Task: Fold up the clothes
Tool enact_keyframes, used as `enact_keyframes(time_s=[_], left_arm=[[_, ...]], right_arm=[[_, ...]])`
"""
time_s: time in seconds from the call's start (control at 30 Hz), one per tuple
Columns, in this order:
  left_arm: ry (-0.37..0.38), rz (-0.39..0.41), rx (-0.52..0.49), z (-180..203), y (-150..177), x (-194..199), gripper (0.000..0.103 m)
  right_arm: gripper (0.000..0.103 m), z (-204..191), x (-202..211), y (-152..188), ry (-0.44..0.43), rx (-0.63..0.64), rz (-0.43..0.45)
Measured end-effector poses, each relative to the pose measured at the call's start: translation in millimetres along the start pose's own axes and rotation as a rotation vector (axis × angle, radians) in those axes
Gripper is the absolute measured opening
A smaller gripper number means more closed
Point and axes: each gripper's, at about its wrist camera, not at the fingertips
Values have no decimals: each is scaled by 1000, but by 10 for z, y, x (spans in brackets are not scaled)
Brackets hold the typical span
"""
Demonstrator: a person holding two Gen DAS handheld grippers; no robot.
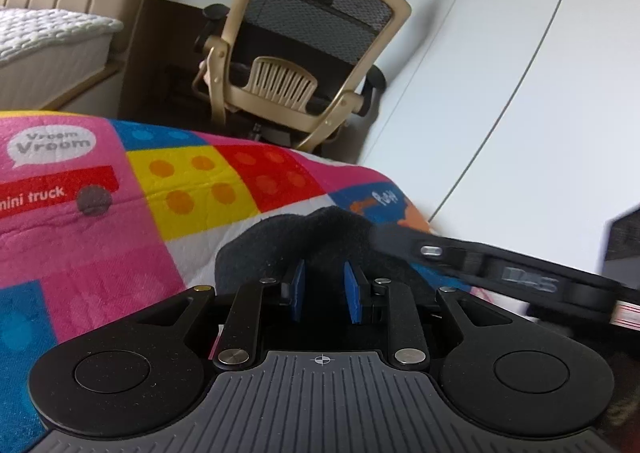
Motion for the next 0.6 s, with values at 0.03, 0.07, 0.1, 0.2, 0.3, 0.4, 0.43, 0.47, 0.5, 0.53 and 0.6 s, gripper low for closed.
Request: enact_keyframes(time_s=[0.03,0.07,0.1,0.2,0.3,0.4,0.43,0.47,0.5,0.53,0.6], left_arm=[[3,2,2,-8,3,6,26],[5,6,6,-16,11,19,26],[7,10,13,-31,19,22,26],[8,21,37,-48,54,16,26],[-22,32,8,25,83,31,26],[-38,51,-29,86,112,108,27],[-33,60,-35,96,124,139,29],[-27,66,-35,103,131,168,31],[-20,72,-33,112,137,197,41],[-10,75,-31,131,140,226,55],[-23,80,-70,224,158,280,74]], right_arm=[[40,-23,152,54,-5,11,16],[45,-46,304,109,-11,21,31],[51,-62,391,172,-22,30,25],[53,-137,292,421,15,104,-96],[71,-112,224,488,37,96,-103],[73,-94,288,445,34,86,-84],[75,-104,327,441,40,95,-73],[78,-113,365,437,46,105,-63],[80,-107,392,441,53,106,-54],[81,-91,416,435,58,100,-50],[81,-40,472,432,73,77,-46]])
Point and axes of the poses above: each gripper's, at about its wrist camera, not at the fingertips, and x roughly against the way its jaws point, z to its right, y to its underside, and after that the axes turned 5 degrees about z, right-handed
